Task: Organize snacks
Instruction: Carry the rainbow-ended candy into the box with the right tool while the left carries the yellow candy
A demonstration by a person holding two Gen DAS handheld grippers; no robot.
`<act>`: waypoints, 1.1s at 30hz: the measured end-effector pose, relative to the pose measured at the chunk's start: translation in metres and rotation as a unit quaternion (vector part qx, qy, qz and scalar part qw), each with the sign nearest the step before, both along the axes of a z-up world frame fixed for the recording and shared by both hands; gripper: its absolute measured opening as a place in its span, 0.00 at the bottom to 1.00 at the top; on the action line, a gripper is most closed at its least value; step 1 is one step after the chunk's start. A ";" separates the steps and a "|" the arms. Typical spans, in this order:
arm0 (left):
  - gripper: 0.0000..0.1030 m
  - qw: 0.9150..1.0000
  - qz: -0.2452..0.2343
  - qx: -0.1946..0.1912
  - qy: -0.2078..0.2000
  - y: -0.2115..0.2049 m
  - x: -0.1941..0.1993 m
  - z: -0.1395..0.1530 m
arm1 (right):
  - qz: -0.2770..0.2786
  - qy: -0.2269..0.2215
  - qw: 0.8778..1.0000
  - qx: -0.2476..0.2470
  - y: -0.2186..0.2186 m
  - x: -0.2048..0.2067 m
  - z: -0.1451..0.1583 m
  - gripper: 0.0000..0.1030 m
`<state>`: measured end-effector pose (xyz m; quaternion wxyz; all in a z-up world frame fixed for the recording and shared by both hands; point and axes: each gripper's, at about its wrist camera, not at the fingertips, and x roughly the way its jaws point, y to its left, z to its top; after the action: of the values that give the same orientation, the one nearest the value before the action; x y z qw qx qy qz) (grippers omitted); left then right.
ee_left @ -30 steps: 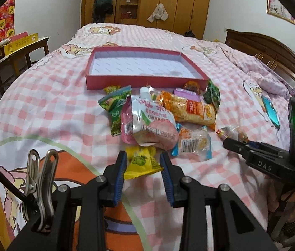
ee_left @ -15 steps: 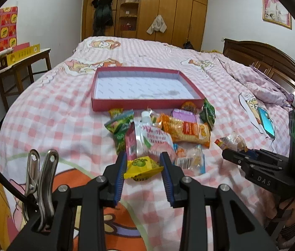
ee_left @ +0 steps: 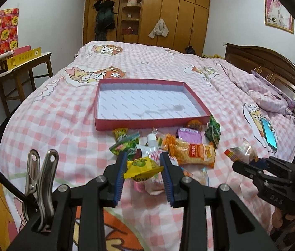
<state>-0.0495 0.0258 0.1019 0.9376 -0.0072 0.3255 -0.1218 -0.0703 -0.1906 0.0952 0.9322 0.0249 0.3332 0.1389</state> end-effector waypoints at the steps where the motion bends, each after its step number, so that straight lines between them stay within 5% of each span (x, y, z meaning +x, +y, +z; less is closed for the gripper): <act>1: 0.33 1.000 -0.002 0.003 -0.002 -0.001 0.003 0.002 | 0.002 -0.001 1.000 -0.001 0.000 0.001 0.002 0.32; 19: 0.33 0.999 -0.008 0.032 -0.035 -0.019 0.074 0.022 | 0.015 -0.001 1.000 -0.014 0.002 0.052 0.018 0.32; 33: 0.33 0.999 0.007 0.030 -0.014 -0.013 0.141 0.013 | 0.016 0.011 1.000 -0.022 0.006 0.118 0.023 0.32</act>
<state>0.0915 0.0126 0.1148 0.9428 0.0207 0.3155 -0.1060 0.0479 -0.1846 0.1179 0.9266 0.0003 0.3468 0.1457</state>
